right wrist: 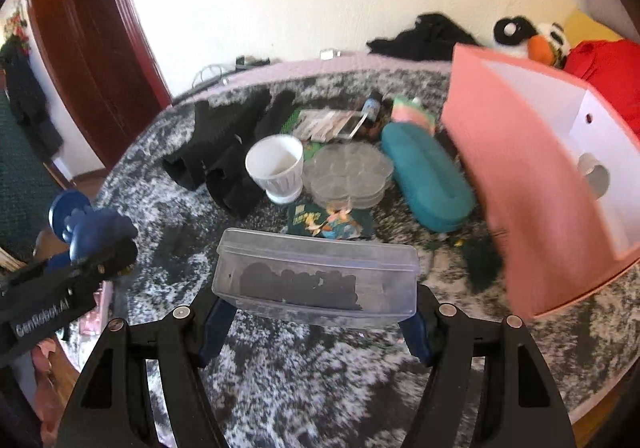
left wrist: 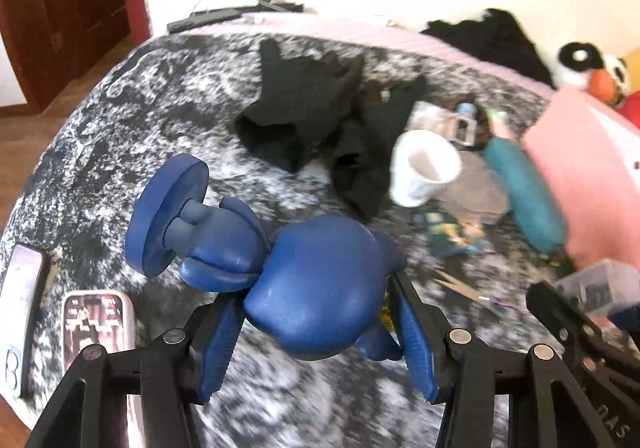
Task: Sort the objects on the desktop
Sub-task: 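Carry the blue figure and bead box into the pink box and release both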
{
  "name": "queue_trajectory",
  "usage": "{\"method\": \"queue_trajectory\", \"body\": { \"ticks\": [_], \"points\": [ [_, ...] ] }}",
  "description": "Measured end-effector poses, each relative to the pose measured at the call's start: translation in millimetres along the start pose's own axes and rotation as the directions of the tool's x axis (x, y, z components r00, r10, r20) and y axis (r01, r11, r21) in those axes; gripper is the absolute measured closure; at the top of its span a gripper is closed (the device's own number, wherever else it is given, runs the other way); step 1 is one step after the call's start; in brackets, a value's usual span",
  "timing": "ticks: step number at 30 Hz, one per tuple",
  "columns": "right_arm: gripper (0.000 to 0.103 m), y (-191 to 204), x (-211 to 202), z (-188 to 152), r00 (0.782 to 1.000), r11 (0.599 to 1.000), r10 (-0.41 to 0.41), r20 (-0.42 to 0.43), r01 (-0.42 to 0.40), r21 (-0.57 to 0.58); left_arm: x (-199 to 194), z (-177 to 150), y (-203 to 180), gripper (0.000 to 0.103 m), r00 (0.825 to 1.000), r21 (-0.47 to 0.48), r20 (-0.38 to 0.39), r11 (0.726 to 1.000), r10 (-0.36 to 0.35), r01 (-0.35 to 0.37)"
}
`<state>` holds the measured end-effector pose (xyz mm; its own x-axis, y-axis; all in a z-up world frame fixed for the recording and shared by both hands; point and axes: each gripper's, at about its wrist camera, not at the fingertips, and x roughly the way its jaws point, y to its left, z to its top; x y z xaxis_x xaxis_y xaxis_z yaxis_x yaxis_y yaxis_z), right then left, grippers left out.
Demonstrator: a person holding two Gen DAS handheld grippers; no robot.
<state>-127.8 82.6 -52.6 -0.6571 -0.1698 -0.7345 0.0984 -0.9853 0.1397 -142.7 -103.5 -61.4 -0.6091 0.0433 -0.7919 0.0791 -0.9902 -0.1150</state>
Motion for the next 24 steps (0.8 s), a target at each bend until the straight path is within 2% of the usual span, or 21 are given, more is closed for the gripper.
{"method": "queue_trajectory", "body": {
  "ticks": [5,10,15,18,24],
  "points": [
    [0.03,-10.6,-44.9,0.4,0.994,0.999,-0.035,0.108,0.037,-0.02,-29.9,-2.8,-34.7,0.042,0.999,0.049,0.03,0.998,-0.038,0.037],
    [0.029,-30.3,-94.4,4.1,0.973,0.997,-0.072,0.219,0.075,-0.007,-60.1,3.3,-78.5,0.042,0.994,0.115,0.074,0.991,-0.082,0.073],
    [0.03,-61.0,-147.7,8.1,0.93,0.99,-0.14,0.341,0.133,0.045,-89.5,17.2,-129.7,0.042,0.98,0.177,0.133,0.976,-0.151,0.127],
    [0.029,-83.9,-174.5,10.3,0.898,0.982,-0.188,0.398,0.167,0.087,-96.6,24.8,-163.0,0.042,0.972,0.228,0.141,0.962,-0.186,0.151],
    [0.029,-142.6,-210.2,17.2,0.842,0.95,-0.305,0.445,0.235,0.206,-100.4,35.8,-239.3,0.042,0.954,0.339,0.131,0.917,-0.269,0.212]
  ]
}}
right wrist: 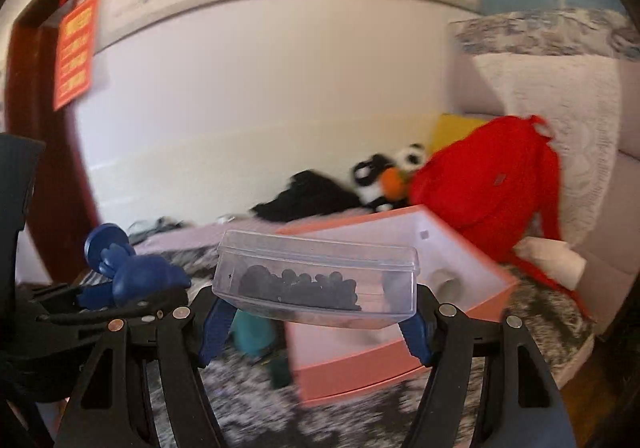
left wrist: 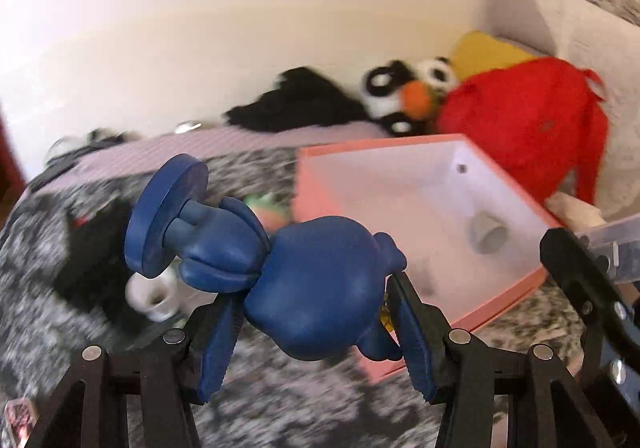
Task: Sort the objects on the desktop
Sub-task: 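Carry the blue figure and bead box into the pink box and release both, then grasp a black glove with the left tool while the right tool grasps the white paper cup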
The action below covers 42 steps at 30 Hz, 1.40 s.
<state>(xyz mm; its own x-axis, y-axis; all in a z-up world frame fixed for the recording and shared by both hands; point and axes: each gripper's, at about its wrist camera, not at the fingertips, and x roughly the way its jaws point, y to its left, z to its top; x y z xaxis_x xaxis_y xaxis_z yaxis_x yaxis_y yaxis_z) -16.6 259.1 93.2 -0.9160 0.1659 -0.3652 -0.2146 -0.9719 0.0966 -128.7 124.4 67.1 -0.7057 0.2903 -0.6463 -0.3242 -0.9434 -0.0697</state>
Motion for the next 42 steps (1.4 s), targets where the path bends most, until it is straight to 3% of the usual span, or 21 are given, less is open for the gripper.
{"method": "queue_trajectory", "body": {
  "ticks": [6,10,13,15,16,17,23,28,34,38,42],
  "points": [
    [0.03,-78.1,30.0,25.0,0.99,0.984,-0.14,-0.016,0.141,0.11,41.0,34.1,-50.7,0.042,0.996,0.064,-0.021,0.995,-0.081,0.082],
    [0.029,-123.2,69.7,27.1,0.977,0.965,-0.192,-0.09,0.205,0.165,77.2,48.3,-75.3,0.042,0.992,0.097,-0.051,0.989,-0.111,0.116],
    [0.029,-143.7,107.0,25.0,0.975,0.961,-0.155,-0.161,0.187,0.206,107.7,52.5,-83.9,0.041,0.984,0.084,-0.111,0.986,-0.137,0.147],
    [0.023,-148.5,129.2,23.1,0.973,0.961,-0.129,-0.191,0.17,0.217,123.7,54.6,-81.1,0.028,0.983,0.036,-0.127,0.99,-0.132,0.138],
    [0.012,-149.1,139.1,21.5,0.97,0.963,-0.125,-0.209,0.169,0.21,127.2,56.4,-78.1,0.02,0.986,0.022,-0.109,0.991,-0.126,0.129],
    [0.009,-148.2,145.6,20.2,0.969,0.965,-0.119,-0.217,0.164,0.204,127.6,57.0,-75.3,0.017,0.988,0.016,-0.088,0.992,-0.124,0.126],
    [0.009,-136.1,156.3,18.3,0.975,0.977,-0.096,-0.199,0.13,0.167,127.1,58.9,-49.2,0.012,0.992,-0.04,-0.052,0.993,-0.114,0.112],
    [0.009,-107.2,145.4,16.8,0.987,0.988,-0.051,-0.155,0.073,0.137,110.5,38.6,-13.8,0.012,0.996,-0.082,-0.057,0.995,-0.069,0.064],
    [0.007,-32.2,124.9,9.1,0.992,0.997,0.07,-0.109,-0.067,0.032,75.9,-13.9,50.5,0.012,0.993,-0.1,-0.089,0.991,0.077,-0.086],
    [0.007,36.0,121.1,-8.7,0.973,0.982,0.178,-0.144,-0.185,-0.036,49.0,-48.5,114.5,0.012,0.978,-0.179,-0.119,0.965,0.172,-0.191],
    [0.007,101.2,130.8,-36.7,0.935,0.955,0.266,-0.233,-0.289,-0.069,27.7,-78.6,177.9,0.012,0.953,-0.242,-0.157,0.925,0.26,-0.293]
  ]
}}
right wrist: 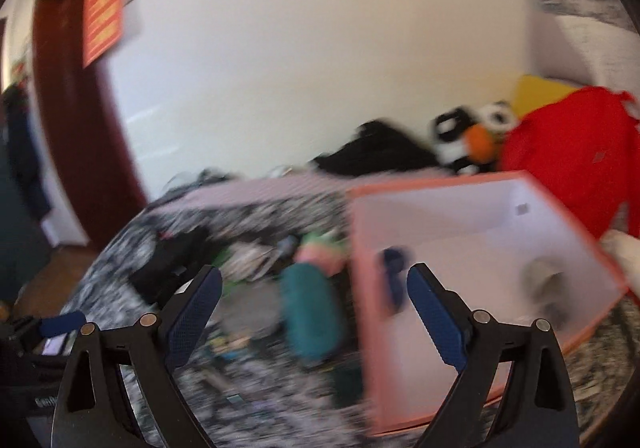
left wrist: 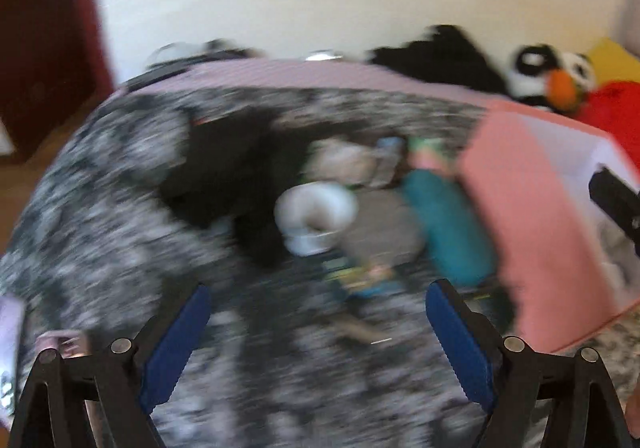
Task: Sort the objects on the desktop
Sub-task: 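Grasp a black glove with the left tool while the right tool grasps the white paper cup, then carry the glove and paper cup into the pink box and open both tools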
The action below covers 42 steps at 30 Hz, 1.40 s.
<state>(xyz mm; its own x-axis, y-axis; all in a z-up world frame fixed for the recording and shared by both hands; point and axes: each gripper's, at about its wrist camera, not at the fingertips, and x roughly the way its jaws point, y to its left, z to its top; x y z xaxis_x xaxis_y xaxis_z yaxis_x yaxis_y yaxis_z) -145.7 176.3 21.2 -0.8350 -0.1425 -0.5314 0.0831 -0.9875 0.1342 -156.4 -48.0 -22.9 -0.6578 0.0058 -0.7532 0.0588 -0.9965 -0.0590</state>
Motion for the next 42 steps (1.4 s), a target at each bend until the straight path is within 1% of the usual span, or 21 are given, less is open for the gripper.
{"method": "queue_trajectory", "body": {
  "ticks": [2,3,6,8,12,16,20,23,28,30,31,32,33,34,35,36,37,38,39,42],
  "points": [
    [0.007,27.8,21.2,-10.4,0.997,0.999,0.04,-0.062,-0.041,-0.014,4.0,-5.0,30.8,0.012,0.999,-0.033,-0.012,0.999,0.037,-0.037],
    [0.007,42.1,34.1,-16.4,0.992,0.998,0.066,-0.103,-0.068,-0.014,8.0,-6.6,43.4,0.012,0.999,-0.048,-0.019,0.998,0.049,-0.05],
    [0.007,72.1,68.6,-33.7,0.967,0.99,0.139,-0.211,-0.138,0.019,28.8,-5.6,80.0,0.012,0.995,-0.09,-0.043,0.992,0.087,-0.091],
    [0.007,84.0,86.9,-41.4,0.958,0.989,0.147,-0.248,-0.144,0.029,49.0,0.4,100.1,0.012,0.993,-0.116,-0.068,0.988,0.092,-0.1],
    [0.007,98.3,122.4,-50.0,0.949,0.993,0.121,-0.291,-0.118,0.029,88.7,16.6,126.5,0.012,0.994,-0.191,-0.098,0.979,0.057,-0.075],
    [0.007,102.8,155.5,-54.5,0.937,0.995,0.1,-0.334,-0.097,0.024,125.0,27.9,135.6,0.012,0.993,-0.261,-0.118,0.965,-0.021,-0.011],
    [0.007,114.0,180.5,-54.1,0.932,0.996,0.08,-0.353,-0.091,-0.015,153.1,39.6,132.6,0.012,0.989,-0.292,-0.131,0.956,-0.075,0.034],
    [0.007,121.4,193.5,-50.1,0.933,0.995,0.068,-0.354,-0.09,-0.045,170.0,50.5,127.2,0.012,0.987,-0.288,-0.127,0.956,-0.096,0.056],
    [0.007,130.4,216.0,-49.6,0.932,0.993,0.034,-0.36,-0.071,-0.092,200.3,62.9,125.0,0.012,0.981,-0.306,-0.155,0.95,-0.114,0.062],
    [0.009,131.0,224.1,-52.3,0.928,0.993,0.023,-0.372,-0.065,-0.101,210.9,65.4,125.9,0.012,0.978,-0.324,-0.164,0.944,-0.125,0.066],
    [0.016,131.2,228.2,-53.7,0.925,0.993,0.017,-0.378,-0.062,-0.105,215.0,66.2,126.2,0.012,0.977,-0.332,-0.165,0.94,-0.134,0.073],
    [0.025,131.8,230.6,-54.5,0.927,0.991,0.01,-0.375,-0.058,-0.118,216.9,66.7,126.4,0.017,0.976,-0.333,-0.162,0.939,-0.147,0.086],
    [0.029,132.7,231.8,-54.8,0.931,0.989,0.001,-0.365,-0.054,-0.136,218.0,67.4,125.1,0.024,0.974,-0.329,-0.157,0.938,-0.165,0.106],
    [0.038,133.5,232.5,-54.9,0.933,0.987,0.004,-0.361,-0.06,-0.146,219.0,68.3,123.1,0.041,0.971,-0.32,-0.154,0.939,-0.185,0.128],
    [0.044,134.2,232.2,-55.0,0.933,0.986,0.009,-0.36,-0.068,-0.151,218.9,70.0,119.2,0.061,0.967,-0.3,-0.155,0.942,-0.205,0.151],
    [0.044,134.9,231.8,-55.1,0.934,0.985,0.011,-0.357,-0.072,-0.158,217.2,71.6,115.1,0.069,0.966,-0.278,-0.155,0.948,-0.206,0.158],
    [0.044,135.5,231.3,-55.1,0.935,0.983,0.013,-0.353,-0.076,-0.164,214.8,72.9,110.8,0.079,0.968,-0.254,-0.153,0.954,-0.202,0.159],
    [0.044,134.9,230.9,-55.3,0.936,0.983,0.016,-0.351,-0.079,-0.166,210.8,73.4,105.7,0.089,0.972,-0.226,-0.147,0.963,-0.182,0.146],
    [0.044,133.6,230.5,-55.6,0.936,0.983,0.018,-0.35,-0.081,-0.164,207.6,73.3,101.9,0.091,0.976,-0.207,-0.142,0.969,-0.166,0.135],
    [0.045,130.5,227.4,-55.5,0.938,0.983,0.026,-0.344,-0.087,-0.163,198.2,73.1,99.2,0.099,0.981,-0.19,-0.122,0.973,-0.153,0.128]
  ]
}}
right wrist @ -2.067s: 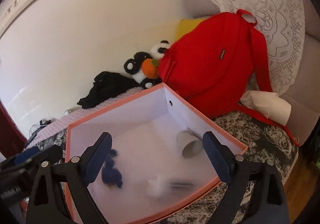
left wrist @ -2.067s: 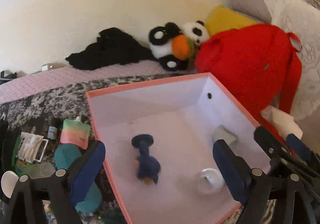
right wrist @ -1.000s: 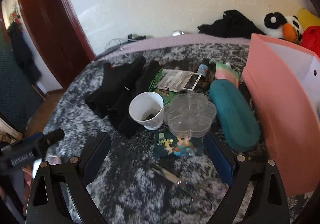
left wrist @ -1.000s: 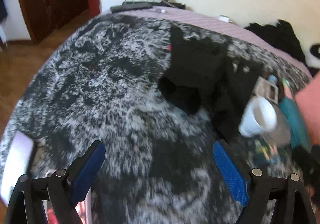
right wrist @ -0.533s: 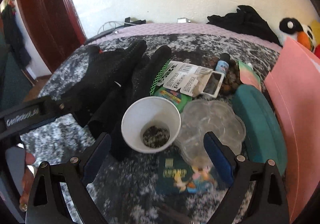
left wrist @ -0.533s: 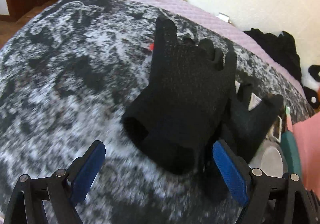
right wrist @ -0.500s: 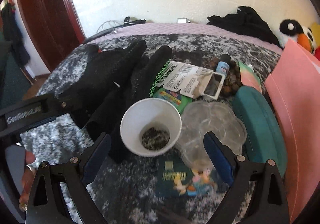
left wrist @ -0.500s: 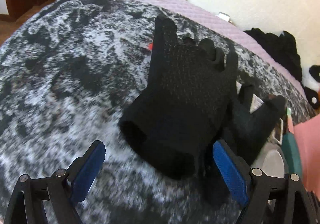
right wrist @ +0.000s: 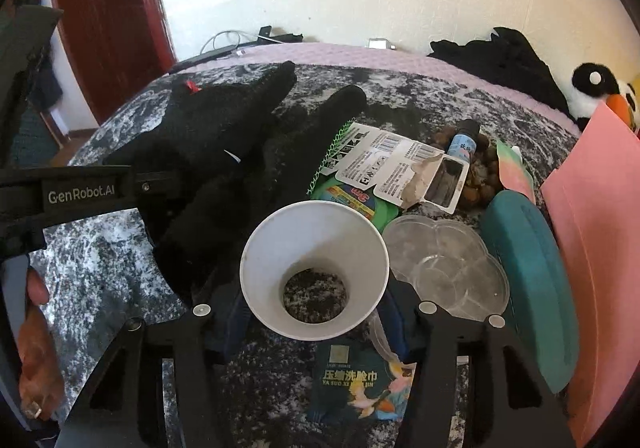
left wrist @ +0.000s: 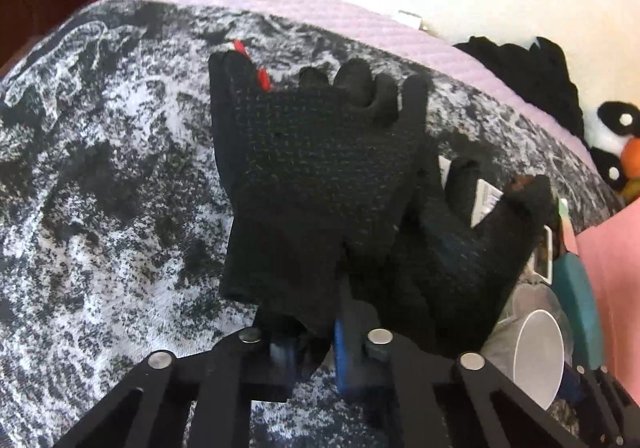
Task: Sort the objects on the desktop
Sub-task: 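Carry the glove and paper cup into the pink box and open both tools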
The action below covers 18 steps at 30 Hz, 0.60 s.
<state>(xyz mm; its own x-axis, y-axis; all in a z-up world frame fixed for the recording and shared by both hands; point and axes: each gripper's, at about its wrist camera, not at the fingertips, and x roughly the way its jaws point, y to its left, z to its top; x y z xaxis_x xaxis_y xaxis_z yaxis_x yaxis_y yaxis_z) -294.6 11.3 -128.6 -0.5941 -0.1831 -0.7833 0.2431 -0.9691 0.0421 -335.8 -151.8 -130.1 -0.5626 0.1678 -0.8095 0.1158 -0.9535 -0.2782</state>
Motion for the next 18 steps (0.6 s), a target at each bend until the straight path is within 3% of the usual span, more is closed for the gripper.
{"method": "queue_trajectory", "body": {
  "ticks": [9,18],
  "points": [
    [0.045,1.2,-45.5,2.0,0.997,0.999,0.048,0.061,-0.047,-0.015,-48.1,-9.5,-2.1,0.1,0.997,0.022,0.074,1.0,0.019,-0.021],
    [0.045,8.0,-104.5,-14.2,0.991,0.995,0.098,0.09,-0.095,-0.034,-126.2,-37.4,-7.5,0.1,0.988,0.017,0.152,0.999,0.038,-0.041]
  ]
}}
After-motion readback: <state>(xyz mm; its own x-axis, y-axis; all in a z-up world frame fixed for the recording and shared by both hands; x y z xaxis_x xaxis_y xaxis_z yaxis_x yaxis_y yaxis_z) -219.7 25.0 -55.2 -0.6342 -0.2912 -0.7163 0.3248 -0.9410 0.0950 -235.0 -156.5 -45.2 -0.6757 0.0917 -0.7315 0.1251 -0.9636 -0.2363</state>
